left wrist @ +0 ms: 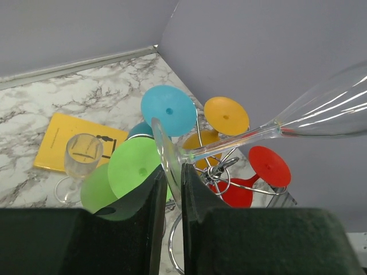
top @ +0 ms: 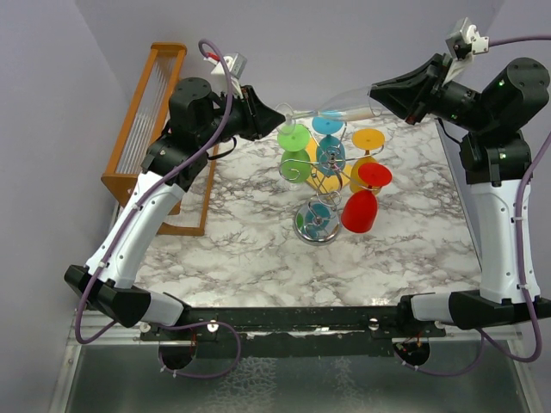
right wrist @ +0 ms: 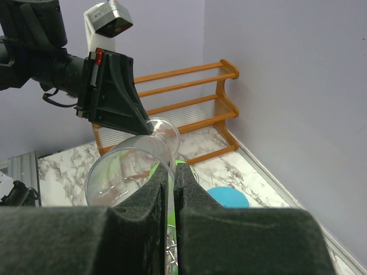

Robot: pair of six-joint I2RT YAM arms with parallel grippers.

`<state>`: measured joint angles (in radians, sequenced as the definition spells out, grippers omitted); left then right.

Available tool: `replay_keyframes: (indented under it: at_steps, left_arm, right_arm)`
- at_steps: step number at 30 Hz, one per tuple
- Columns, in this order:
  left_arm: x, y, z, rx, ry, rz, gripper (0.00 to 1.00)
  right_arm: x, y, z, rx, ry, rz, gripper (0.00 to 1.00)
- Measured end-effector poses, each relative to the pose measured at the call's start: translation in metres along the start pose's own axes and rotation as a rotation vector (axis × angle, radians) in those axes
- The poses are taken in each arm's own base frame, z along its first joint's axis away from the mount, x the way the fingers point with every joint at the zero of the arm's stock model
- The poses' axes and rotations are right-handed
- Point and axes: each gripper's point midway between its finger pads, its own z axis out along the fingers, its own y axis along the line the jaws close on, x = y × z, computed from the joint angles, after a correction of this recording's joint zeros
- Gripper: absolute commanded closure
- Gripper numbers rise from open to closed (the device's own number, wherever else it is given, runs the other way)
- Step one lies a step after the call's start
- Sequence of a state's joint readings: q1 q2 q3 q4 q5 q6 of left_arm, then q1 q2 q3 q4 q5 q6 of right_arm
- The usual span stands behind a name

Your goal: Place the wine glass upside down on the wine glass rack

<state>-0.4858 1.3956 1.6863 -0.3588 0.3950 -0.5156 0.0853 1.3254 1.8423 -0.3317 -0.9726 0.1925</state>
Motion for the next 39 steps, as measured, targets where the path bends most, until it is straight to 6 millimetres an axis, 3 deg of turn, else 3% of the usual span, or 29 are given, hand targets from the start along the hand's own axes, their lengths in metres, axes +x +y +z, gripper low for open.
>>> replay_keyframes:
  at_steps: [3, 7, 13, 21, 29, 36, 39]
  left_arm:
    - [-0.002, 0.0, 0.0, 0.001, -0.007, -0.011, 0.99]
    - [-0.005, 0.001, 0.0, -0.004, -0.018, -0.023, 1.0]
    - [-0.009, 0.007, -0.002, -0.015, -0.028, -0.016, 1.0]
    - [-0.029, 0.021, -0.022, -0.059, -0.081, 0.055, 1.0]
    - [-0.047, 0.018, -0.058, -0.096, -0.117, 0.255, 1.0]
    - [-0.074, -0.009, -0.1, -0.097, -0.164, 0.522, 1.0]
    - [-0.076, -0.021, -0.115, -0.078, -0.16, 0.629, 1.0]
  right_arm:
    - [0.0, 0.002, 0.0, -0.01, -0.001, -0.001, 0.98]
    - [0.0, 0.004, -0.001, -0.014, -0.001, -0.01, 0.97]
    - [0.005, 0.005, -0.003, -0.014, 0.007, -0.022, 0.68]
    - [0.01, 0.004, -0.005, -0.01, 0.019, -0.058, 0.47]
    - [0.002, 0.005, -0.015, 0.048, 0.021, -0.15, 0.43]
    - [0.003, 0.002, -0.019, 0.08, 0.039, -0.188, 0.43]
    - [0.006, 0.001, -0.019, 0.084, 0.047, -0.187, 0.43]
